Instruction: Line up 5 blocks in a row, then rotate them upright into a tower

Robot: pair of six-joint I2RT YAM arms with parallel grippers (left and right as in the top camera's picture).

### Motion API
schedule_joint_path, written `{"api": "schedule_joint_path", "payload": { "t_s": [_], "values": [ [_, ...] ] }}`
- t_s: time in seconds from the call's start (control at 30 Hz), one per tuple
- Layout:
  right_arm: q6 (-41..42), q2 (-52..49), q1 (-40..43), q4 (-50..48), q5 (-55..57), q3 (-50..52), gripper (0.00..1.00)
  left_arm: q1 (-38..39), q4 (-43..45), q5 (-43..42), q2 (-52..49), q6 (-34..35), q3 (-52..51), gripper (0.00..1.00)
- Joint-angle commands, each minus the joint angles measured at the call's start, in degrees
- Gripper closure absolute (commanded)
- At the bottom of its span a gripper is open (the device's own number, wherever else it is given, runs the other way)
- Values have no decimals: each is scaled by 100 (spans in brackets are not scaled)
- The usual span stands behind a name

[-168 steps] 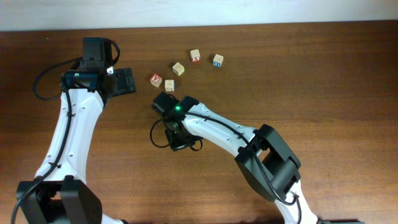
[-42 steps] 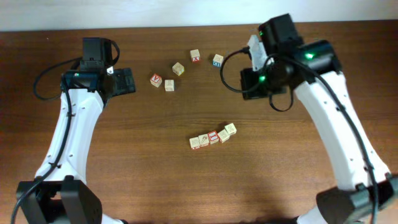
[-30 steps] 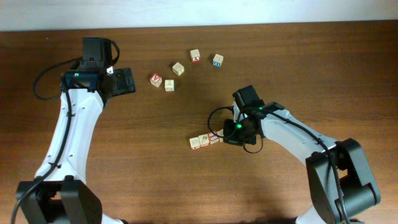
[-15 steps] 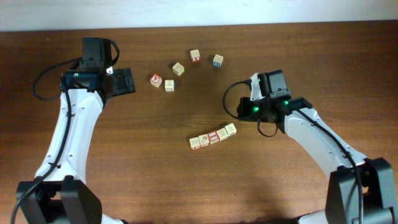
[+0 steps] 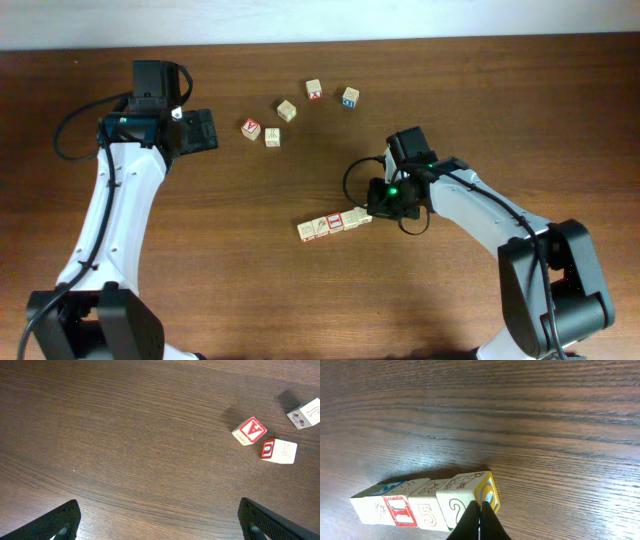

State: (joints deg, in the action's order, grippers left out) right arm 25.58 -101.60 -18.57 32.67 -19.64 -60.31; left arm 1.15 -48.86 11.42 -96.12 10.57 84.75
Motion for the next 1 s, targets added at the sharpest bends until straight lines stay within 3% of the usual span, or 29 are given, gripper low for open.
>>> {"api": "schedule_joint_path", "payload": {
  "t_s": [0.0,0.13,0.27,0.3,0.37,0.4,0.43,0.47,0.5,0.53,0.57,0.6,0.73,0.97],
  "values": [
    [17,-2,52,-7,-50,-92,88,-9,-9,42,17,74,79,1],
    [-284,4,157,468,229,-1014,87,-9,-9,42,15,74,79,1],
    [-282,13,-210,745,470,-1198,89,-9,-9,42,17,74,79,1],
    [-516,13,39,1163,286,-1401,92,-9,-9,42,17,74,79,1],
    [-1882,11,750,1864,-203,-1458,92,-9,-9,42,17,74,79,1],
    [-1985,-2,907,1856,-203,-1449,91,-9,-7,39,17,74,79,1],
    [-1985,-4,931,1851,-203,-1447,91,-9,-24,-380,17,76,79,1],
    [-1982,-4,922,1810,-203,-1357,91,-9,-262,-2059,17,111,79,1],
    [-1982,-4,920,1705,-297,-1204,91,-9,-260,-2590,15,184,79,1],
    [-1982,-4,920,1381,-636,-894,91,-4,-295,-3010,0,291,59,22],
    [-1980,-4,920,1117,-741,-671,91,24,-382,-2977,0,909,2,71],
    [-1980,-4,920,988,-739,-632,91,254,-398,-2813,-35,1482,-192,100],
    [-1956,-4,920,896,-750,-632,91,1113,-339,-2509,-52,2288,-1366,100],
    [-1958,-7,879,909,-671,-573,91,1119,-245,-2144,-52,2286,-1541,100]
  ]
}}
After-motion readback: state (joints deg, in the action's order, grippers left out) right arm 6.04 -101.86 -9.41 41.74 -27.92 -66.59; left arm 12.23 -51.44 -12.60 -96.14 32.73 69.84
